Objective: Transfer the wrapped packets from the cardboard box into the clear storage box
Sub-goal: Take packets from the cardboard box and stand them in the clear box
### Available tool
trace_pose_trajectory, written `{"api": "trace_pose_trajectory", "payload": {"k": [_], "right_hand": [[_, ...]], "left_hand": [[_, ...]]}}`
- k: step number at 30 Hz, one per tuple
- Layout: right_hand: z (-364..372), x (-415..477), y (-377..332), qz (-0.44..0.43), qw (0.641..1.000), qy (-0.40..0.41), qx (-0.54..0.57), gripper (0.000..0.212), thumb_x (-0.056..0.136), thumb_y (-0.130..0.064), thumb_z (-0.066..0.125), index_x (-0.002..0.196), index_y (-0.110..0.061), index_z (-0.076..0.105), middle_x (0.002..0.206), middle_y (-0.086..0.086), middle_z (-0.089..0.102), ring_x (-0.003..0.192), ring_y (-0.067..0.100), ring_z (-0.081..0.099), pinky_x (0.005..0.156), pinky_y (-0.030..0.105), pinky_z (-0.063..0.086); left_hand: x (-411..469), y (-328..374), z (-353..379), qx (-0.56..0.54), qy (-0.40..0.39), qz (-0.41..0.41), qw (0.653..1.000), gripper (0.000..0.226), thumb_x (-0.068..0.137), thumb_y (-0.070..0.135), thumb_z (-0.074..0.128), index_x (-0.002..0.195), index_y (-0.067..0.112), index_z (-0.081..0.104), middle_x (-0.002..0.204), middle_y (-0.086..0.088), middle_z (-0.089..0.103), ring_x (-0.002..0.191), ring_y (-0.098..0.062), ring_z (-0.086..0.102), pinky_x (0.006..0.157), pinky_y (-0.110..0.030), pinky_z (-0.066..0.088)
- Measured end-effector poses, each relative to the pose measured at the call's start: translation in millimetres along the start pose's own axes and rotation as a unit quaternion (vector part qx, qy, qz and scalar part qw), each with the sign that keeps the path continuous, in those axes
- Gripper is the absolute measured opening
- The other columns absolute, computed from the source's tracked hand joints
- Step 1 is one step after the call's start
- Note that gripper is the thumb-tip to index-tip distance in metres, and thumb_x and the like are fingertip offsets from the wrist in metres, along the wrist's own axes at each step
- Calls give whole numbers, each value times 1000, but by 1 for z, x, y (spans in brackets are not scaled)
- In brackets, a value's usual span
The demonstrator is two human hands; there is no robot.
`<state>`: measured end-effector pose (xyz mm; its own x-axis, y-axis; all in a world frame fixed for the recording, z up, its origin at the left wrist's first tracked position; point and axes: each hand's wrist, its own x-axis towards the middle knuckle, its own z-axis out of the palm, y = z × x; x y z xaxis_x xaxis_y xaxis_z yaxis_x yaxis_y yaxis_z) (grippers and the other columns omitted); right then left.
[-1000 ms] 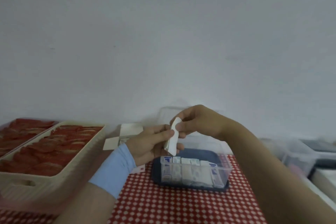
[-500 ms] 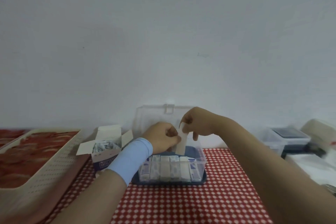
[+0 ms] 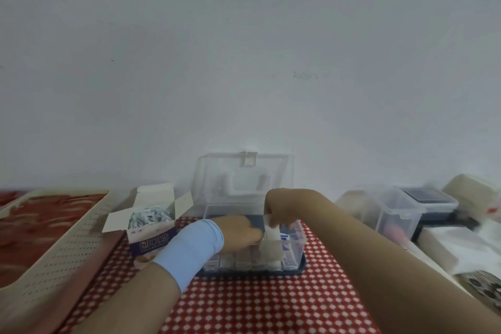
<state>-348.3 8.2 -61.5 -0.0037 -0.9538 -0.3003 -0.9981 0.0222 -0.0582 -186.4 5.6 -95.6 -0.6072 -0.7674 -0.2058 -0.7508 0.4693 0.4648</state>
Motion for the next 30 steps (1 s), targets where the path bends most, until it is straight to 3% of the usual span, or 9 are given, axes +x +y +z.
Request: {"api": "trace_pose_trajectory", "payload": {"k": [4,7,9,12,17,22,28,30], "right_hand": [[7,4,-2,12,1000,-4,-23,23,92,-18,69,110,-4,68,98,9,72,85,22,71,87,34,59],[8,3,-4,11,999,7,-43,25,91,-21,70,111,-6,70,94,7,70,85,22,70,89,36,58],[8,-1,-7,6,998,10,-62,24,92,-19,70,112,-6,70,93,7,67,87,22,68,91,35,57],[8,-6,-11,5,993,22,-116,11,94,-14,63,100,-6,68,81,4,57,77,20,57,78,30,50],[12,-10,-16,6,986,46,-157,6,94,-15,60,90,-10,58,72,2,50,77,22,54,73,31,45],[12,-14,-11,-1,989,59,-132,28,94,-28,66,114,-9,64,99,6,63,85,23,58,82,33,50],[14,-15,0,-5,992,59,-110,23,96,-13,58,116,-5,64,94,6,55,86,24,55,80,33,49],[15,-14,1,-2,992,59,-107,20,93,-12,59,113,-7,64,94,6,56,86,25,57,80,33,50]], "left_hand": [[0,3,0,30,-5,5,1000,47,69,65,34,69,22,53,78,-3,58,78,-21,52,83,-40,47],[-1,11,-2,53,6,35,998,47,78,56,43,83,17,68,89,-1,66,85,-19,60,88,-40,51],[-1,18,-3,84,-6,55,995,53,73,55,42,95,18,72,104,0,70,100,-22,63,94,-42,51],[1,22,2,86,-21,55,995,51,74,54,44,97,18,71,112,-1,70,110,-25,63,99,-43,50],[2,25,12,60,-38,41,997,35,80,48,53,91,19,70,100,-6,70,94,-26,65,90,-41,54],[6,21,19,86,-36,38,995,22,77,47,53,72,27,61,85,-4,67,77,-19,60,79,-34,54],[7,20,18,98,-33,33,994,26,76,42,50,68,20,61,72,-3,59,65,-18,51,72,-36,54],[5,19,17,95,-23,43,994,36,73,43,48,78,12,66,79,-8,64,68,-20,55,79,-43,58]]}}
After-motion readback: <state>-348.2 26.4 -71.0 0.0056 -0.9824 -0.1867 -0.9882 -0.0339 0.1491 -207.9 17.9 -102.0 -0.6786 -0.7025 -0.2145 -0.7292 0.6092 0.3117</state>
